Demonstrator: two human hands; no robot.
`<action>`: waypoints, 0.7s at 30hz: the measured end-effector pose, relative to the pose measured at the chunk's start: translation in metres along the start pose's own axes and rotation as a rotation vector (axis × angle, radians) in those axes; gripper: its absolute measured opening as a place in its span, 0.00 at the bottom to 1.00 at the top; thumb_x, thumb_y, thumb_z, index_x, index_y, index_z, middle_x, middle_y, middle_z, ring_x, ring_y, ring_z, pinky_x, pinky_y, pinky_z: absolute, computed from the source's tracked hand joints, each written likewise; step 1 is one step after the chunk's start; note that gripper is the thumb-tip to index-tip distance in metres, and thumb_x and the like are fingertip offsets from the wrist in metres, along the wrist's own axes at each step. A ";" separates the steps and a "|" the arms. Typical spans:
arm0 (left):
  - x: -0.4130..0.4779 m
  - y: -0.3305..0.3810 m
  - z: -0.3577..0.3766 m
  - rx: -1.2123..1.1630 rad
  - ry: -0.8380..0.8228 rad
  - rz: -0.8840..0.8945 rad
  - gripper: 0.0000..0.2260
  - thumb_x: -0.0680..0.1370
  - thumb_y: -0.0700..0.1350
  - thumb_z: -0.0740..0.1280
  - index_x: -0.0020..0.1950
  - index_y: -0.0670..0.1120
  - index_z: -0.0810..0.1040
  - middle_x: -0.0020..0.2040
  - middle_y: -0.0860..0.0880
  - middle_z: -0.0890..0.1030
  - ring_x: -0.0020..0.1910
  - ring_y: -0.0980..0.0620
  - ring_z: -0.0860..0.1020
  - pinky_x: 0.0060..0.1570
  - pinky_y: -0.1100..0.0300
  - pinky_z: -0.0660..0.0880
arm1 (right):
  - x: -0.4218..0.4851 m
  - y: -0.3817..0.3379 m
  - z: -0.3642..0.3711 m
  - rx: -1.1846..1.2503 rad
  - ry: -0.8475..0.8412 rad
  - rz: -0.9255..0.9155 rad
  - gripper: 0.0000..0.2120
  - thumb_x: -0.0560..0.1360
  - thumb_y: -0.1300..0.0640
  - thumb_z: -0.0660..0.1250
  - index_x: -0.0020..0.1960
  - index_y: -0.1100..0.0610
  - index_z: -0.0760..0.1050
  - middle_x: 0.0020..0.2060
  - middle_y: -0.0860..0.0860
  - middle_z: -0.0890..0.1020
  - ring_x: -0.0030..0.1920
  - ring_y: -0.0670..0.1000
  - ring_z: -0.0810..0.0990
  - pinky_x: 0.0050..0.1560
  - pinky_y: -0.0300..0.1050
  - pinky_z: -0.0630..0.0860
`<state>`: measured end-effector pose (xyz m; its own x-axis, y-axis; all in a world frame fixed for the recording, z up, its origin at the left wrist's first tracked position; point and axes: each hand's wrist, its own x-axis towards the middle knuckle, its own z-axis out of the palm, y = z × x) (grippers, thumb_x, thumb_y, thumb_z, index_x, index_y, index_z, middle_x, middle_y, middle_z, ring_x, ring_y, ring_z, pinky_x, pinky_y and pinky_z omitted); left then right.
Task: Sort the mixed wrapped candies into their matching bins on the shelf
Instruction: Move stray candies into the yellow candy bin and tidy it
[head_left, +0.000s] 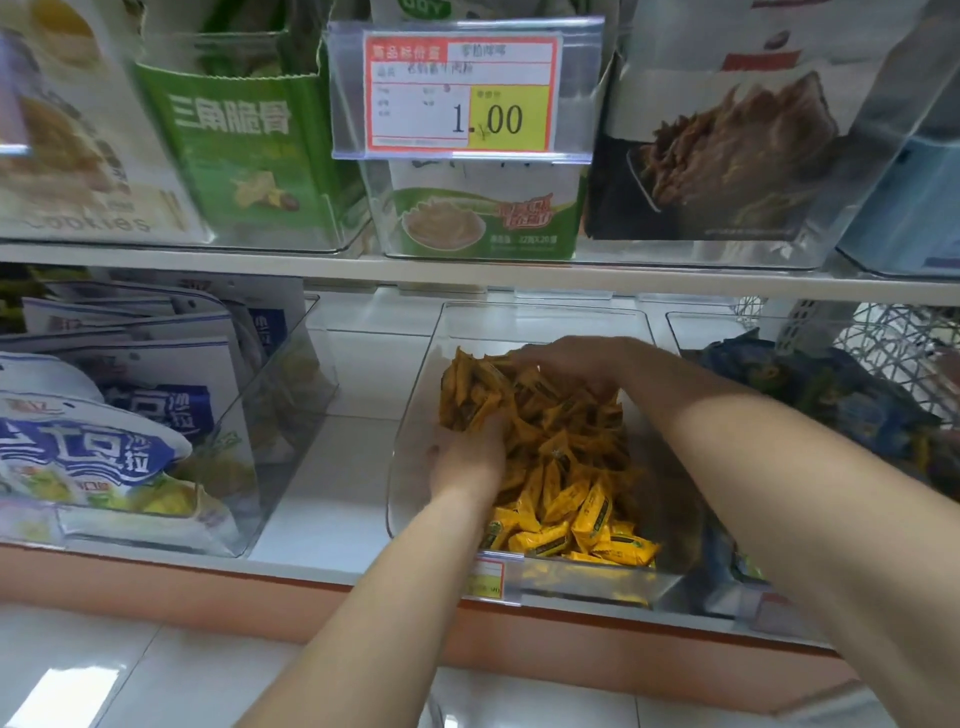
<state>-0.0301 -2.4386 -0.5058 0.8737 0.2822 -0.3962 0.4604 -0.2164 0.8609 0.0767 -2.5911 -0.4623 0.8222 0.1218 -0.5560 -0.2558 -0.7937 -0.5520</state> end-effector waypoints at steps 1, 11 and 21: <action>0.003 0.002 0.001 -0.032 -0.005 -0.037 0.34 0.77 0.60 0.65 0.77 0.43 0.62 0.71 0.40 0.71 0.68 0.37 0.71 0.65 0.49 0.69 | 0.001 0.002 0.001 0.011 -0.096 0.004 0.37 0.66 0.22 0.63 0.64 0.47 0.80 0.60 0.54 0.81 0.55 0.57 0.82 0.56 0.52 0.78; 0.036 0.025 0.016 -0.400 -0.142 -0.141 0.48 0.63 0.76 0.58 0.74 0.47 0.69 0.66 0.41 0.77 0.62 0.37 0.76 0.64 0.40 0.72 | 0.007 0.003 -0.002 0.080 -0.173 0.010 0.28 0.69 0.23 0.58 0.46 0.42 0.85 0.41 0.50 0.85 0.37 0.53 0.85 0.27 0.41 0.79; 0.056 0.013 0.008 -0.570 -0.387 -0.019 0.27 0.77 0.65 0.59 0.54 0.46 0.86 0.51 0.39 0.85 0.48 0.41 0.85 0.41 0.53 0.81 | 0.017 0.003 0.003 0.249 -0.217 -0.093 0.29 0.69 0.28 0.66 0.60 0.47 0.81 0.53 0.52 0.86 0.52 0.55 0.85 0.44 0.48 0.83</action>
<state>0.0259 -2.4329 -0.5187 0.9083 -0.0958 -0.4071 0.4142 0.3403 0.8441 0.0882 -2.5896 -0.4756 0.7273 0.3319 -0.6008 -0.3233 -0.6065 -0.7264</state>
